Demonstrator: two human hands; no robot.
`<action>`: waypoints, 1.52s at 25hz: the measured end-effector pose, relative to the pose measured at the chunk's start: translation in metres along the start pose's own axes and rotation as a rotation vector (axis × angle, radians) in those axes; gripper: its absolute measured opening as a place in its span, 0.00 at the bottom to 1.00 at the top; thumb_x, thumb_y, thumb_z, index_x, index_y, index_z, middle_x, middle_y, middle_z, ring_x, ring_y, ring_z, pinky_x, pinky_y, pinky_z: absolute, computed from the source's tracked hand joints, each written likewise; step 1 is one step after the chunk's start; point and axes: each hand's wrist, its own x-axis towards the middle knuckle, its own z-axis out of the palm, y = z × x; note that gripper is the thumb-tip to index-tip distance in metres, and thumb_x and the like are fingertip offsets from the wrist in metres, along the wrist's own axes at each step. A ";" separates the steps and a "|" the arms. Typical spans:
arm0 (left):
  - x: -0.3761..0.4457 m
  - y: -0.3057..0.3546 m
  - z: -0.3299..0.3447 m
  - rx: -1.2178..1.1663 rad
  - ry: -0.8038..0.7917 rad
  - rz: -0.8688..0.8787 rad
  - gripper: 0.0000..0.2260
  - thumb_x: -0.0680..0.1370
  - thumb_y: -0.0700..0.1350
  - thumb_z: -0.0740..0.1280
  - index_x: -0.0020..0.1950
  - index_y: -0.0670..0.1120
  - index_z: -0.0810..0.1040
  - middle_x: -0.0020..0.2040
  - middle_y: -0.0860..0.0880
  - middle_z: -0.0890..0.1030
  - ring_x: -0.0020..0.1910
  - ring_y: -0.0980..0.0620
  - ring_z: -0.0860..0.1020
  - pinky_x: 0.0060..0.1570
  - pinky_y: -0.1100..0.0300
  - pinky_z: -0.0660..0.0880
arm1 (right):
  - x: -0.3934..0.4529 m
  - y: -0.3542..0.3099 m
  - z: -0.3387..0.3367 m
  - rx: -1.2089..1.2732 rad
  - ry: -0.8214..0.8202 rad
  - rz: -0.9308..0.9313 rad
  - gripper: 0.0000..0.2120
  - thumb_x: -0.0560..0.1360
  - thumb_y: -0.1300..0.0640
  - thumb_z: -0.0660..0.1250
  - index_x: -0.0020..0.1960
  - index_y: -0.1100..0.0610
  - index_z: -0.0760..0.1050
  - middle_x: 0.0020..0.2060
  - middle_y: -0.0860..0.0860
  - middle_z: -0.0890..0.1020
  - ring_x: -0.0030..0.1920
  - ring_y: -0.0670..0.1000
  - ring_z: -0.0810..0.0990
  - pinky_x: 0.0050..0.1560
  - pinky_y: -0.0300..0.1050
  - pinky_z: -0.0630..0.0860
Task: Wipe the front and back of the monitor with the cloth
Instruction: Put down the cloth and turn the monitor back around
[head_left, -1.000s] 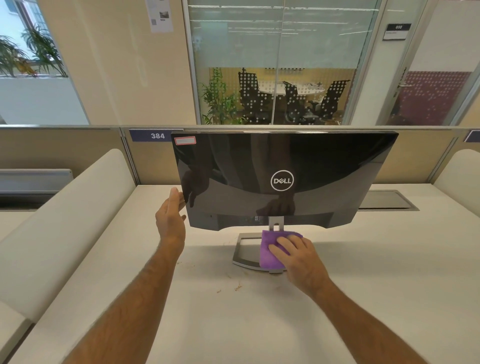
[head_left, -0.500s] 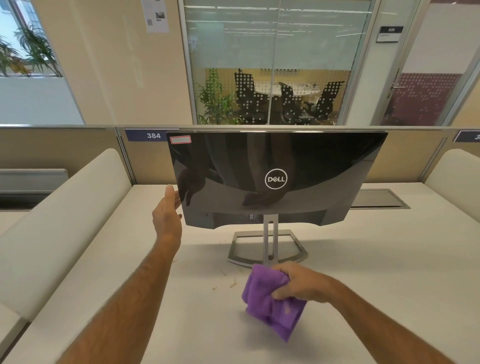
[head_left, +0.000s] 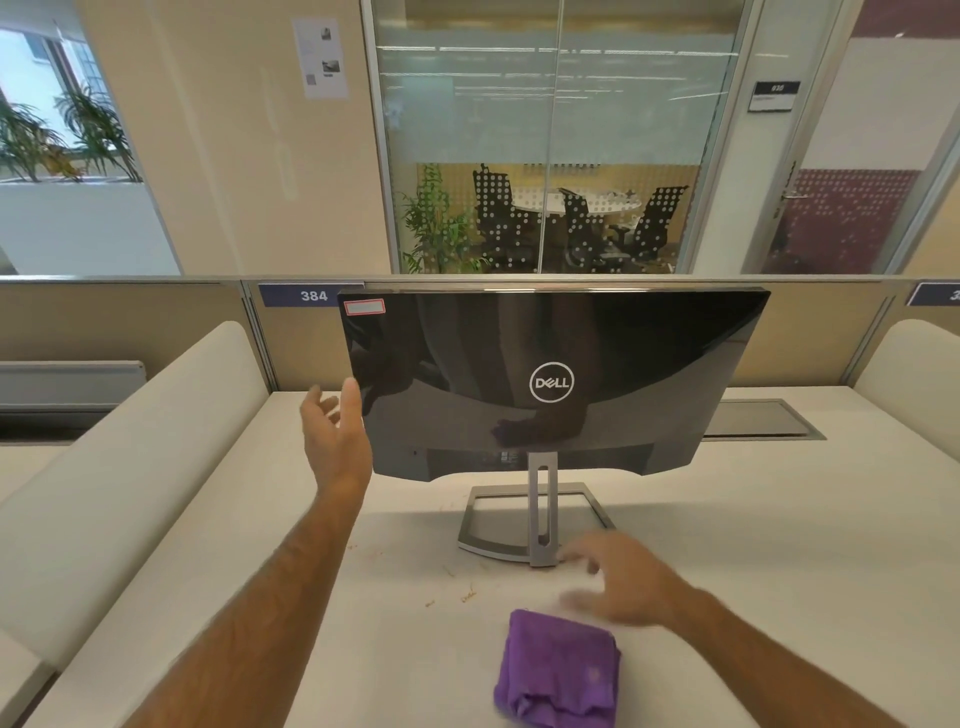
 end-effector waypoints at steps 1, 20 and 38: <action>0.003 0.012 0.000 0.002 0.051 0.070 0.27 0.78 0.64 0.60 0.73 0.52 0.65 0.69 0.50 0.72 0.65 0.49 0.73 0.65 0.52 0.71 | 0.003 0.002 -0.022 0.013 0.218 -0.036 0.22 0.70 0.43 0.73 0.61 0.50 0.79 0.54 0.46 0.81 0.45 0.42 0.75 0.47 0.36 0.70; 0.042 0.153 0.022 0.792 -0.244 0.914 0.16 0.76 0.58 0.69 0.55 0.48 0.85 0.47 0.48 0.82 0.44 0.48 0.78 0.47 0.50 0.80 | 0.066 0.029 -0.288 -0.267 0.773 -0.062 0.08 0.73 0.51 0.73 0.51 0.52 0.86 0.36 0.40 0.78 0.36 0.40 0.71 0.44 0.42 0.68; -0.054 0.233 0.024 1.084 -0.749 0.748 0.14 0.70 0.55 0.74 0.30 0.48 0.78 0.27 0.52 0.80 0.29 0.54 0.79 0.36 0.60 0.77 | 0.137 -0.068 -0.244 0.076 0.562 0.096 0.23 0.74 0.36 0.59 0.39 0.54 0.79 0.36 0.50 0.81 0.39 0.51 0.79 0.36 0.43 0.71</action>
